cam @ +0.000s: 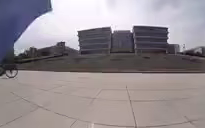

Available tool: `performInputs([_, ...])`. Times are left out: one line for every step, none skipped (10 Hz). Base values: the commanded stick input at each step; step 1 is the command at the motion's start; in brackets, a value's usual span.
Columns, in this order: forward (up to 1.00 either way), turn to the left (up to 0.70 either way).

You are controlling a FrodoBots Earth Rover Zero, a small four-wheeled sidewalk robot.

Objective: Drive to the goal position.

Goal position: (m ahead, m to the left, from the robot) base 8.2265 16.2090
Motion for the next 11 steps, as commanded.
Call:
performInputs([1.0,0.19])
performInputs([1.0,0.11])
performInputs([1.0,0.0])
performInputs([1.0,0.0])
performInputs([1.0,0.0])
performInputs([1.0,0.0])
performInputs([1.0,0.0])
performInputs([1.0,0.0])
performInputs([1.0,0.0])
performInputs([1.0,0.0])
performInputs([1.0,0.0])
